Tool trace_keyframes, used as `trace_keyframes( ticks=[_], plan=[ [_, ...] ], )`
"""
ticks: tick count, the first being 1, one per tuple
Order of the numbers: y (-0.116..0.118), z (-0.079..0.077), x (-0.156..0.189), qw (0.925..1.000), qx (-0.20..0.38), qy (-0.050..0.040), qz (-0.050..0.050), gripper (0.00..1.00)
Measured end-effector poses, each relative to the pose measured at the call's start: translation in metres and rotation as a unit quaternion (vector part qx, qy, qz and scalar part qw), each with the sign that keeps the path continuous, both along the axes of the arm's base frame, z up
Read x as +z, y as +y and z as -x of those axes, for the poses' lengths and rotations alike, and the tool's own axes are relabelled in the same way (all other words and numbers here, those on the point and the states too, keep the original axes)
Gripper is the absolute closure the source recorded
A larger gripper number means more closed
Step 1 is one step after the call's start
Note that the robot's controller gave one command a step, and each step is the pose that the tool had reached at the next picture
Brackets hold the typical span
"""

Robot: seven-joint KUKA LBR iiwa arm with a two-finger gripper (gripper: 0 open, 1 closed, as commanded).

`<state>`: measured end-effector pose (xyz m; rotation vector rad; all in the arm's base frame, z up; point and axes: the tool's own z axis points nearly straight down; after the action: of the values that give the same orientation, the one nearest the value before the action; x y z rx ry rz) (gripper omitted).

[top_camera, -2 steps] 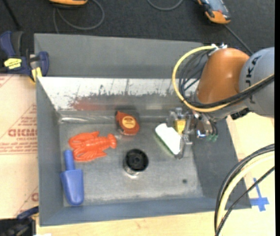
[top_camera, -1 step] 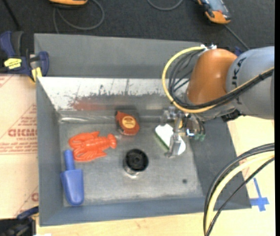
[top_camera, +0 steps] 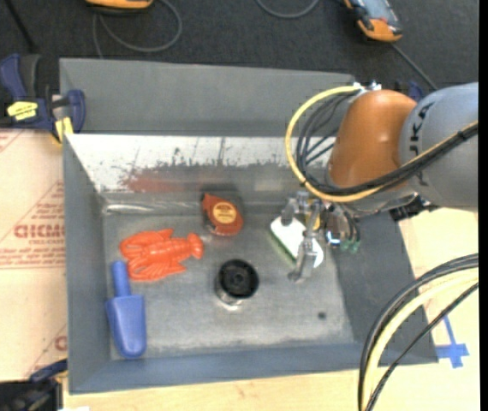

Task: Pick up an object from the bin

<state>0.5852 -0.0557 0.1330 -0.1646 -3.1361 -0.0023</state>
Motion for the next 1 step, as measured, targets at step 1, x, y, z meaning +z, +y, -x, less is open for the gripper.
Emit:
trace_keyframes(
  ticks=[1],
  plan=[
    [-0.0076,-0.0127,-0.0264,0.9999,0.013,-0.0065,0.002,0.0]
  ],
)
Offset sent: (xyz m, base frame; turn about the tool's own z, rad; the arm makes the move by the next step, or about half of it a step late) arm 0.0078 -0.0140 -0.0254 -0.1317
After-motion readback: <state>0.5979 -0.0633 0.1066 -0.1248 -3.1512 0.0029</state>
